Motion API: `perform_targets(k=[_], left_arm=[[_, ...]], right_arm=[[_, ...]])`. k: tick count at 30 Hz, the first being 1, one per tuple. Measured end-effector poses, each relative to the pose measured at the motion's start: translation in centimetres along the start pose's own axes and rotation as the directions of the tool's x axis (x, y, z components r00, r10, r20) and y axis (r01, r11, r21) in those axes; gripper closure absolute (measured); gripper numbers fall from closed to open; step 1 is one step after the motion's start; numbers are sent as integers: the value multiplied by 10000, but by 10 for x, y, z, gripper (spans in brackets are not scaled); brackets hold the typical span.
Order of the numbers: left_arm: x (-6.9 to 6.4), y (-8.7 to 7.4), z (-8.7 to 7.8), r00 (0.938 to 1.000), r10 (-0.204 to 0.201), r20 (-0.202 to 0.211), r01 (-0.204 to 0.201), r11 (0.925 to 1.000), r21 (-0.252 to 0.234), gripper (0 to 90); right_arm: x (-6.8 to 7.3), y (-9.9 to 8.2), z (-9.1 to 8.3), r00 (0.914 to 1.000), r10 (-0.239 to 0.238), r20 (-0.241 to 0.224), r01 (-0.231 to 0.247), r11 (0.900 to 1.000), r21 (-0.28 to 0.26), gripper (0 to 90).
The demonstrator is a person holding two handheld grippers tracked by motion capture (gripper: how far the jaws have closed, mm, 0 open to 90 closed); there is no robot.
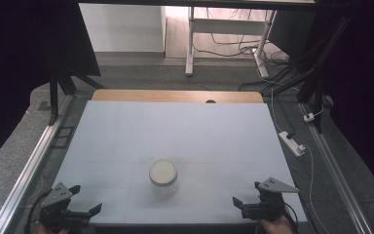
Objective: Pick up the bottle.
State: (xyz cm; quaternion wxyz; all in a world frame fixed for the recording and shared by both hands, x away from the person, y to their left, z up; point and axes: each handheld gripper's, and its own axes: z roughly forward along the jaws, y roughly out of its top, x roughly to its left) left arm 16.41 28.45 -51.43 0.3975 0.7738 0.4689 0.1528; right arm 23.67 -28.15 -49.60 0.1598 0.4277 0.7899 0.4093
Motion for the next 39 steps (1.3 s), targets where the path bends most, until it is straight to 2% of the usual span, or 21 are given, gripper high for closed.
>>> perform_targets(k=[4,10,13,15,18,21,24,28,35,39], left_arm=[[-1,2,2,9998,150,89,-150,9999,10,0],[-2,4,5,9969,360,695,-349,9992,-170,0],[-2,6,6,9960,445,771,-430,9988,-218,0],[-3,8,7,9931,615,996,-582,9977,-361,0],[-8,11,10,9873,1166,1083,-1097,9917,-678,0],[-11,14,13,9817,1321,1369,-1222,9894,-786,0],[-14,17,17,9811,1509,1212,-1432,9872,-699,0],[-17,21,24,9793,1389,1470,-1299,9891,-690,0],[-17,25,34,9750,1499,1639,-1378,9870,-830,0],[-18,29,44,9687,1616,1885,-1541,9866,-536,0]], right_arm=[[0,0,0,10000,11,-14,-11,10000,30,0],[1,0,0,10000,-54,-24,54,10000,62,0],[1,0,1,9999,-98,-42,99,9999,83,0],[1,0,1,9999,-101,-45,101,9999,100,0],[1,0,1,9999,-113,-51,114,9999,108,0],[2,0,1,9999,-150,-60,151,9998,143,0],[2,0,1,9998,-184,-51,185,9997,167,0],[2,0,2,9997,-213,-77,215,9996,188,0],[2,0,2,9997,-246,-83,248,9995,208,0],[2,0,2,9996,-260,-85,262,9994,228,0]])
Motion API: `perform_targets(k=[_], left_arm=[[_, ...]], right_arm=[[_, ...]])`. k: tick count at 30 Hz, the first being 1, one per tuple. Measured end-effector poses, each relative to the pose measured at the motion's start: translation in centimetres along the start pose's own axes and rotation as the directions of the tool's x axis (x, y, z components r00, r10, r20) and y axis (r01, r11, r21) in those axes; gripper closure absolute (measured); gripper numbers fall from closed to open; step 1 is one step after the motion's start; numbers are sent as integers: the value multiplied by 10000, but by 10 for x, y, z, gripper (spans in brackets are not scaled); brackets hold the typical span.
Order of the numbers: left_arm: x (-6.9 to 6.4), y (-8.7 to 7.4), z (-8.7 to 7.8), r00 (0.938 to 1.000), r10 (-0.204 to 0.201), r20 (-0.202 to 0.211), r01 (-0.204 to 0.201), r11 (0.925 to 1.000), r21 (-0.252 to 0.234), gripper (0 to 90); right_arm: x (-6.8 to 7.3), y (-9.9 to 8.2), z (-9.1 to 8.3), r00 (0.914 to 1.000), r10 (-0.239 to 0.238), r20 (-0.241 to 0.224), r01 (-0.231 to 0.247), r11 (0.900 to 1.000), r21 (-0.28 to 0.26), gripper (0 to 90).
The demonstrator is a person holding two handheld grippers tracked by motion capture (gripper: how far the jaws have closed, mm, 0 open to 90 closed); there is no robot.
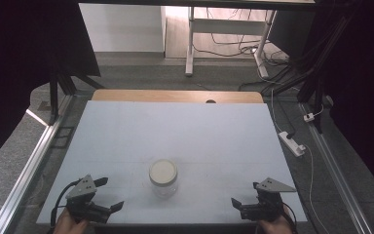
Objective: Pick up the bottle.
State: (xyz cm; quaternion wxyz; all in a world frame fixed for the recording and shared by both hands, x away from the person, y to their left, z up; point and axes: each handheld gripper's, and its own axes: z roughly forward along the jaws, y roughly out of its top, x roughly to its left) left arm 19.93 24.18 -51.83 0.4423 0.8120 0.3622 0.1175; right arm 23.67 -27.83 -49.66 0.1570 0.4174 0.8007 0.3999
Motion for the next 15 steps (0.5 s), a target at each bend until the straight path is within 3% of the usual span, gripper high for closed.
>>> perform_targets(k=[6,15], left_arm=[[2,9,12,9990,-86,446,89,9999,-47,0],[3,25,33,9981,-134,609,151,9995,-267,0]], right_arm=[[0,0,0,10000,-7,-3,7,10000,7,0],[1,0,0,10000,-71,3,71,10000,38,0]])
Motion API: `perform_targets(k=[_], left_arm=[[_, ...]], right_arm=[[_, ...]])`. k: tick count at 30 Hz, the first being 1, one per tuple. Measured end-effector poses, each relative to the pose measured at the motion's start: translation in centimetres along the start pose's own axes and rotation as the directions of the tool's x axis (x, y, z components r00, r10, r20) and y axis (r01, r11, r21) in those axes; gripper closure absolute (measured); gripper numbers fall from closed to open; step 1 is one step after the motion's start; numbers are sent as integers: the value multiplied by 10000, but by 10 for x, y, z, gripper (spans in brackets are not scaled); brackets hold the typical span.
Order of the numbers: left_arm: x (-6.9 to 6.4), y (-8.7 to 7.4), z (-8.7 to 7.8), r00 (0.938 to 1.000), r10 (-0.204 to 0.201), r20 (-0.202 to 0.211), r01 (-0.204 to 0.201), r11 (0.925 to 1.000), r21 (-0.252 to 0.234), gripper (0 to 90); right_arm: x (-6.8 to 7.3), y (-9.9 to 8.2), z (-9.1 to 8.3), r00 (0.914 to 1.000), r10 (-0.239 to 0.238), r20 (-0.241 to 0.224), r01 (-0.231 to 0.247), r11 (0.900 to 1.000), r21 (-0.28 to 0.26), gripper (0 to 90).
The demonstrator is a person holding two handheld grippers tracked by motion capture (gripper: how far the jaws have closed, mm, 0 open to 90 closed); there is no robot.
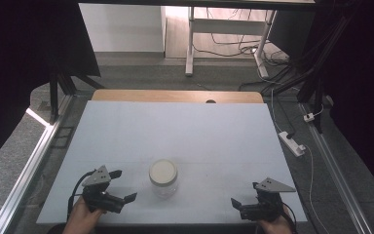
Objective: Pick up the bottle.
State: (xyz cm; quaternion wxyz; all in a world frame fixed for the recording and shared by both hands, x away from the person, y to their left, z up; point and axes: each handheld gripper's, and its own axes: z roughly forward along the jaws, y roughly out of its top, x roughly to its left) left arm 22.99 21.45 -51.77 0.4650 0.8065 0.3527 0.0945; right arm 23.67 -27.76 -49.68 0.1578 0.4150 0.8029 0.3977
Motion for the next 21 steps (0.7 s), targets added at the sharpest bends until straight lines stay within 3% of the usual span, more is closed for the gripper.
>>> perform_targets(k=[3,6,12,17,21], left_arm=[[-2,6,8,9998,-85,-160,87,9998,159,0],[-3,11,15,9999,-115,-49,116,9997,220,0],[-5,20,29,9968,435,668,-456,9985,293,0],[-11,28,45,9904,1151,766,-1191,9917,489,0],[-15,34,57,9848,1429,988,-1486,9875,531,0]], right_arm=[[0,0,0,10000,-9,-9,9,10000,1,0],[0,0,0,10000,-19,-26,19,10000,4,0],[0,0,0,10000,-32,-31,32,10000,25,0],[0,0,0,10000,-56,-49,56,10000,50,0],[1,0,1,10000,-73,-46,74,9999,74,0]])
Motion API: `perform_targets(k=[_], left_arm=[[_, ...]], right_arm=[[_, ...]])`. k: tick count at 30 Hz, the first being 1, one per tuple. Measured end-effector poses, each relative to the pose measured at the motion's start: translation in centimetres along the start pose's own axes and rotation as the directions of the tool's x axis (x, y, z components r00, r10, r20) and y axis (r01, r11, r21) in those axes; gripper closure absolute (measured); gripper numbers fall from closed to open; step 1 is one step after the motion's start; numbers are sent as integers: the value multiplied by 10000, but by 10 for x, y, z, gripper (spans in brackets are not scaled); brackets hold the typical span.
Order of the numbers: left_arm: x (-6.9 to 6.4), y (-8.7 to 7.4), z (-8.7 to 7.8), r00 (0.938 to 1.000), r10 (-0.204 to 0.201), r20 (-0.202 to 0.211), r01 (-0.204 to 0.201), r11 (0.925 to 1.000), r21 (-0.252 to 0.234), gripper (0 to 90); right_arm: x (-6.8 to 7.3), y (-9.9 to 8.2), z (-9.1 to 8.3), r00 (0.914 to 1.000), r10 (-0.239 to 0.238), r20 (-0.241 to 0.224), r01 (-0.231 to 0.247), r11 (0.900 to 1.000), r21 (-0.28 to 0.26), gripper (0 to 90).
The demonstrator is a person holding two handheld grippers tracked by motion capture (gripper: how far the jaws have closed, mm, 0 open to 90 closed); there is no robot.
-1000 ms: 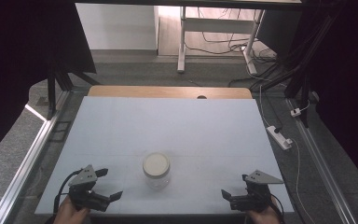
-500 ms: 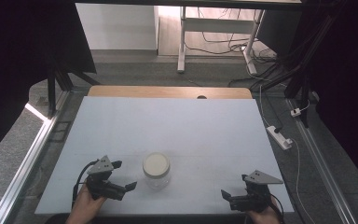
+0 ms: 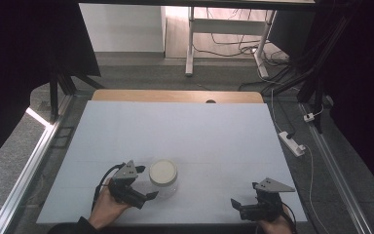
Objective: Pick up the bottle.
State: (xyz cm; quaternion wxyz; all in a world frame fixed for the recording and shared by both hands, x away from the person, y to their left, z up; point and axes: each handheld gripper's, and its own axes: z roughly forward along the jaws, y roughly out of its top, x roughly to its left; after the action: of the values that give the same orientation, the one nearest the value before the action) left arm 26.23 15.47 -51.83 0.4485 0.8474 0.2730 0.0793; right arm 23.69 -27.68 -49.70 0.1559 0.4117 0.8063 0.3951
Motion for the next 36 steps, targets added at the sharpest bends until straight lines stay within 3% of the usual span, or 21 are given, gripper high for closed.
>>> perform_targets(k=[6,12,25,36], left_arm=[[-1,9,19,9988,246,416,-247,9997,21,0],[0,12,32,9978,449,482,-449,9990,-25,0],[2,14,37,9975,409,579,-406,9992,-71,40],[-1,15,35,9975,631,321,-631,9980,-1,65]], right_arm=[[0,0,0,10000,-47,-12,47,10000,3,0],[0,0,0,10000,-87,-27,87,10000,13,0],[1,0,0,9999,-122,-29,122,9999,20,0],[1,0,0,9999,-134,-41,134,9999,22,0]])
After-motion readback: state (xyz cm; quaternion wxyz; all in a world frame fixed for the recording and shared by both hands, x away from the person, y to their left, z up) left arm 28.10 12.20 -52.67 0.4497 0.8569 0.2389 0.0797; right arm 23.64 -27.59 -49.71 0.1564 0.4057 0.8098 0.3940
